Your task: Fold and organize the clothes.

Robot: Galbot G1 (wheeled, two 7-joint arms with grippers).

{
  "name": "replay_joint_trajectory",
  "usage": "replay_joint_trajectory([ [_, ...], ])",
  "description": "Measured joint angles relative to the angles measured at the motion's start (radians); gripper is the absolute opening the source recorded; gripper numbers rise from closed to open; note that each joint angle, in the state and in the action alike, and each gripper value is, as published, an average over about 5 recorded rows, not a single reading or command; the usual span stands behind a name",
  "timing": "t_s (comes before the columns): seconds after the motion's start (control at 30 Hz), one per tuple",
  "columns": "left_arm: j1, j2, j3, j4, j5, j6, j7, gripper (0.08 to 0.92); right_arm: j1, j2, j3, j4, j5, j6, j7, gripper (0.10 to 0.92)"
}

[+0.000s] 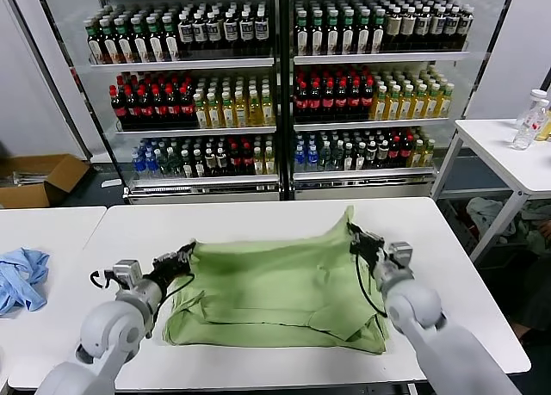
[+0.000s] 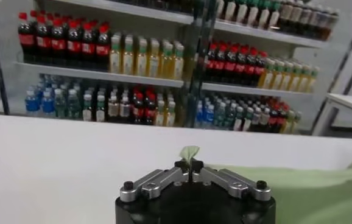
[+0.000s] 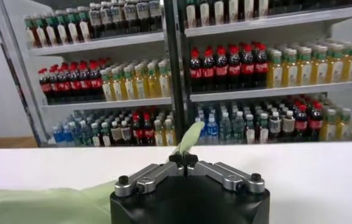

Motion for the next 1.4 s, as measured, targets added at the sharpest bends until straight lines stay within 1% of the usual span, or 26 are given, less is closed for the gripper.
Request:
replay_joint_trajectory([
  [0.27,0.082,0.014,0.002,-0.022,0.061,0.002,0.022,0.085,-0.205,0.021,0.09,0.133,-0.038,-0.057,0.018,0.108],
  [0.37,0.103,0.013,0.008,-0.026,0.099,0.004,0.032,0.111,-0.249,0.026,0.109,0.165,-0.053,-0.087,0.02,0.154],
  [0.47,0.126,0.007,0.012,-0.038,0.146,0.0,0.036,0.184,-0.287,0.03,0.129,0.194,-0.068,-0.105,0.02,0.239],
  [0.6,0.161,-0.014,0.012,-0.061,0.222,-0.019,0.023,0.305,-0.329,0.034,0.152,0.219,-0.089,-0.116,0.019,0.352],
  [0.67,0.179,-0.03,0.014,-0.069,0.263,-0.029,0.008,0.348,-0.348,0.038,0.159,0.226,-0.099,-0.117,0.018,0.413],
  [0.77,0.204,-0.059,0.022,-0.069,0.327,-0.042,-0.022,0.435,-0.371,0.045,0.165,0.235,-0.113,-0.118,0.017,0.499],
  [0.9,0.22,-0.097,0.035,-0.048,0.407,-0.052,-0.062,0.565,-0.39,0.053,0.166,0.246,-0.124,-0.122,0.02,0.612],
  [1.03,0.227,-0.13,0.045,-0.02,0.46,-0.054,-0.091,0.66,-0.399,0.057,0.167,0.255,-0.13,-0.126,0.022,0.732],
  [1.1,0.229,-0.141,0.046,-0.009,0.478,-0.055,-0.104,0.652,-0.403,0.057,0.169,0.259,-0.133,-0.127,0.022,0.777],
  [1.17,0.232,-0.149,0.045,0.0,0.492,-0.057,-0.114,0.609,-0.408,0.057,0.17,0.263,-0.135,-0.129,0.023,0.809],
  [1.4,0.248,-0.161,0.039,0.014,0.511,-0.057,-0.126,0.401,-0.417,0.063,0.174,0.275,-0.14,-0.13,0.025,0.822],
])
